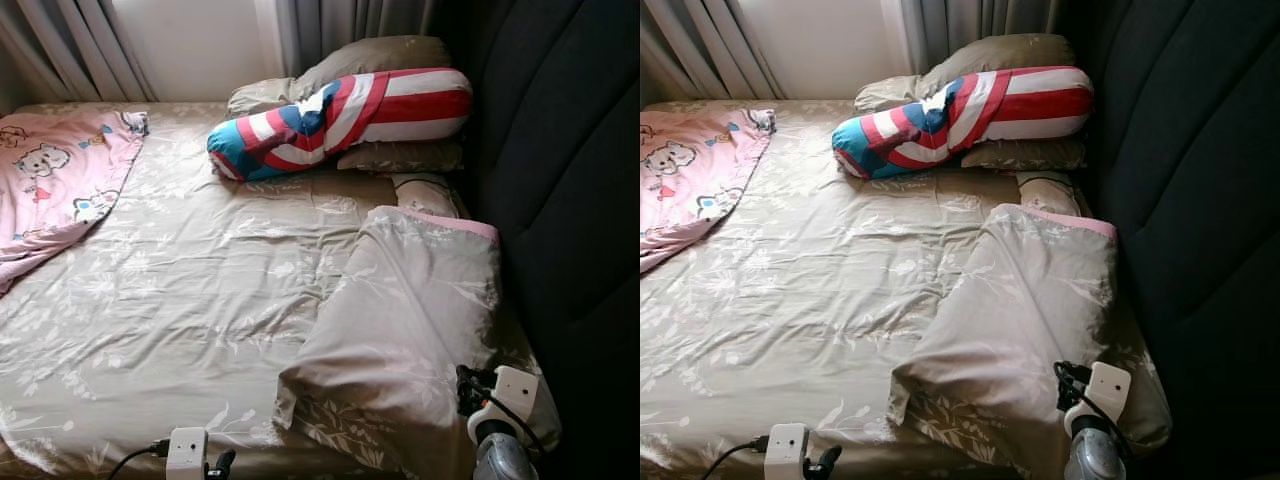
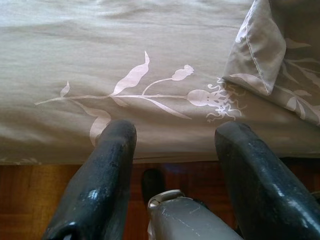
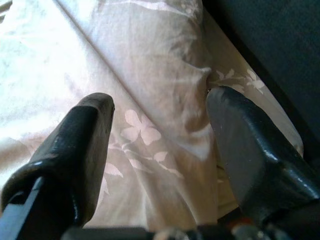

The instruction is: Clean up the room

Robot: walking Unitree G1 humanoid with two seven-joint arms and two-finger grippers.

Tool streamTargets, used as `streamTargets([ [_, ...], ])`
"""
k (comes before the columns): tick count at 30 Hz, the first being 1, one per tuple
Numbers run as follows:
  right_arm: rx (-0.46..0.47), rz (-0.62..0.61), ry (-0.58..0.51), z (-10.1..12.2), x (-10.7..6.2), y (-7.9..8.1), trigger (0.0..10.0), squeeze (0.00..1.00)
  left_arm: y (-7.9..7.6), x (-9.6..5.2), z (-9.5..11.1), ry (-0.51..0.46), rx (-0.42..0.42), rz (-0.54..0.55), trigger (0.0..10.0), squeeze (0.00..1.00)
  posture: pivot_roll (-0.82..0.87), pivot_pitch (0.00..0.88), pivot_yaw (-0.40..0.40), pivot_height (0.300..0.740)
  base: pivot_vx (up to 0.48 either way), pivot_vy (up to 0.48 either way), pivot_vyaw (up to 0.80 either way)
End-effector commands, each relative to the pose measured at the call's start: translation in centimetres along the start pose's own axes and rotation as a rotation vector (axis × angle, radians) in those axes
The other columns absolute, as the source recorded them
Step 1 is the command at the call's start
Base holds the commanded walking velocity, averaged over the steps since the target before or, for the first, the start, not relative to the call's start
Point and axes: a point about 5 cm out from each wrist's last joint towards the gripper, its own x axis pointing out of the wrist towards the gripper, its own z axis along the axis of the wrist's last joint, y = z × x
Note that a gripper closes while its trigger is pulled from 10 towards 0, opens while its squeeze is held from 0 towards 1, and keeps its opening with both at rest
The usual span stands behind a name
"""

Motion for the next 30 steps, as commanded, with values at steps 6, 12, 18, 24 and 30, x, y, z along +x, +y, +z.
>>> streamTargets([
  [6, 0.008, -0.001, -0.003, 0.26, 0.13, 0.23, 10.0, 0.0, 0.29, -0.34, -0.91, 0.046, -0.012, 0.016, 10.0, 0.0, -0.07, 0.104, -0.028, 0.74, 0.0, 0.0, 0.0],
  [12, 0.008, 0.002, -0.004, 0.4, 0.21, 0.37, 10.0, 0.0, 0.4, -0.37, -0.99, 0.051, -0.013, 0.02, 10.0, 0.0, -0.07, 0.104, -0.029, 0.74, 0.0, 0.0, 0.0],
  [18, 0.008, 0.005, -0.004, 0.49, 0.28, 0.54, 10.0, 0.0, 0.42, -0.39, -1.02, 0.053, -0.015, 0.019, 10.0, 0.0, -0.07, 0.1, -0.028, 0.74, 0.04, 0.0, 0.0],
  [24, 0.007, 0.006, -0.004, 0.51, 0.3, 0.59, 10.0, 0.0, 0.38, -0.39, -1.05, 0.055, -0.016, 0.017, 10.0, 0.0, -0.07, 0.094, -0.027, 0.74, 0.251, 0.0, 0.0],
  [30, 0.008, 0.006, -0.003, 0.56, 0.36, 0.65, 10.0, 0.0, 0.33, -0.36, -1.03, 0.054, -0.016, 0.016, 10.0, 0.0, -0.07, 0.088, -0.028, 0.74, 0.256, 0.0, 0.0],
])
